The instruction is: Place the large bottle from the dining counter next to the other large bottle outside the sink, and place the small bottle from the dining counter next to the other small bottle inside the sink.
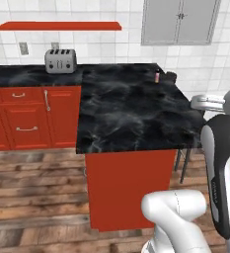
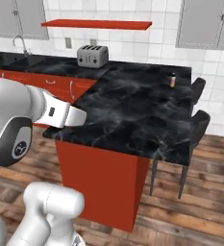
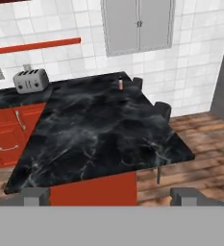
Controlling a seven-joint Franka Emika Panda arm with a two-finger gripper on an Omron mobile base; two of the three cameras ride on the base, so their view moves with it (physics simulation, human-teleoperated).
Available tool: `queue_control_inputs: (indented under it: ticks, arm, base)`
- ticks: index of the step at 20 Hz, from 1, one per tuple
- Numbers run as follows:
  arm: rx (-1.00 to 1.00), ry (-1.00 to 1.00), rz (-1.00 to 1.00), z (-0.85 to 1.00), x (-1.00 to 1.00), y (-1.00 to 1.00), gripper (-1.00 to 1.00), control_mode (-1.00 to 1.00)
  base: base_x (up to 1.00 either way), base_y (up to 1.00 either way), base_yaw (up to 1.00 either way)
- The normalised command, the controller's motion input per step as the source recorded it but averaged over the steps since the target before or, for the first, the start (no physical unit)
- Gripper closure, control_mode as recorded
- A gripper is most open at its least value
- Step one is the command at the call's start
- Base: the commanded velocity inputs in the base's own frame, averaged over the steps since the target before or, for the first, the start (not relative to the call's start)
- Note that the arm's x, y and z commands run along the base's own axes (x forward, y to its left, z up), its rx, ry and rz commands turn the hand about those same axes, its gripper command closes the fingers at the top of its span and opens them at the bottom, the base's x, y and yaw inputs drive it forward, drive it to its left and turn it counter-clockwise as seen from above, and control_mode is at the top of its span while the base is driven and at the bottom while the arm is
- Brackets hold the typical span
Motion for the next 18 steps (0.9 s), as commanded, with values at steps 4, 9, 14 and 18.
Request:
queue_control_inputs:
  ticks: [4,9,14,18]
  arm:
    - [0.00,0.00,0.00,0.00,0.00,0.00,-1.00,1.00]
    - [0.00,0.00,0.00,0.00,0.00,0.00,-1.00,1.00]
    - [0.00,0.00,0.00,0.00,0.00,0.00,-1.00,1.00]
    - [0.00,0.00,0.00,0.00,0.00,0.00,-1.00,1.00]
  base:
    - [0.08,-0.64,0.24]
    - [0.01,-0.15,0.44]
    - [0.00,0.00,0.50]
    - [0.00,0.00,0.50]
